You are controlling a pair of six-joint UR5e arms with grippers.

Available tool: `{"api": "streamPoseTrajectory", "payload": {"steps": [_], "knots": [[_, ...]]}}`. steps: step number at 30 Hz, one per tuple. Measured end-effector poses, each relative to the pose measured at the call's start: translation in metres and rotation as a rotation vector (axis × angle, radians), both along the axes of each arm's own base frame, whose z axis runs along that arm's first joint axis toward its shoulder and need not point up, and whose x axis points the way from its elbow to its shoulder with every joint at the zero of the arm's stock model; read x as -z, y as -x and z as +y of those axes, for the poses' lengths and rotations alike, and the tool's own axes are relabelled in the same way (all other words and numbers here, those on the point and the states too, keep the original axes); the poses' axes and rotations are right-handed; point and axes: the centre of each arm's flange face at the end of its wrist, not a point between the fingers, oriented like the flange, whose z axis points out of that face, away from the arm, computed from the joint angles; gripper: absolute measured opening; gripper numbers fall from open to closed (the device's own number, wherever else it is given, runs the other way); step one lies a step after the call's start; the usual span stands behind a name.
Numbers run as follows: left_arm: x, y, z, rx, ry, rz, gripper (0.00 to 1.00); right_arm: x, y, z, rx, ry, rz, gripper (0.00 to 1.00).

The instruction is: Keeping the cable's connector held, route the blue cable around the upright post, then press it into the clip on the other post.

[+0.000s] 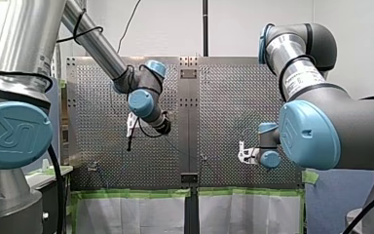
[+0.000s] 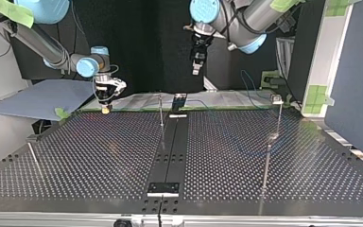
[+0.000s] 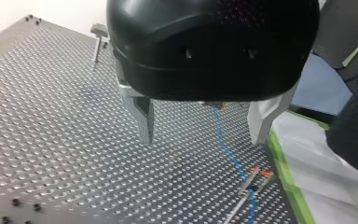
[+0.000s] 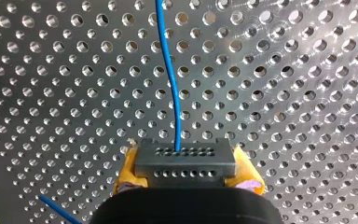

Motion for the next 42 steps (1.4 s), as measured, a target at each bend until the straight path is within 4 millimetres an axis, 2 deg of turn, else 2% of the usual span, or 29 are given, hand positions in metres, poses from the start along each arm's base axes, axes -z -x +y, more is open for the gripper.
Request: {"api": "streamPoseTrajectory", "payload": {"steps": [7, 16, 24, 32, 42], "knots": [[-0.025, 0.003, 0.002, -0.012, 0.103, -0.070, 0.98, 0.000, 0.001, 0.000, 0.001, -0.001, 0.001, 0.00], [-0.036, 0.021, 0.017, -0.037, 0.220, -0.122, 0.98, -0.001, 0.001, -0.002, 0.001, 0.002, 0.001, 0.00], [-0.045, 0.038, 0.033, -0.076, 0.239, -0.195, 0.98, -0.001, 0.000, -0.001, -0.006, 0.002, 0.001, 0.00], [-0.057, 0.036, 0.034, -0.077, 0.268, -0.266, 0.98, -0.001, -0.002, 0.000, -0.012, 0.003, 0.017, 0.00], [-0.060, 0.032, 0.032, -0.068, 0.268, -0.302, 0.98, -0.001, -0.004, 0.001, -0.024, 0.003, 0.047, 0.00]]}}
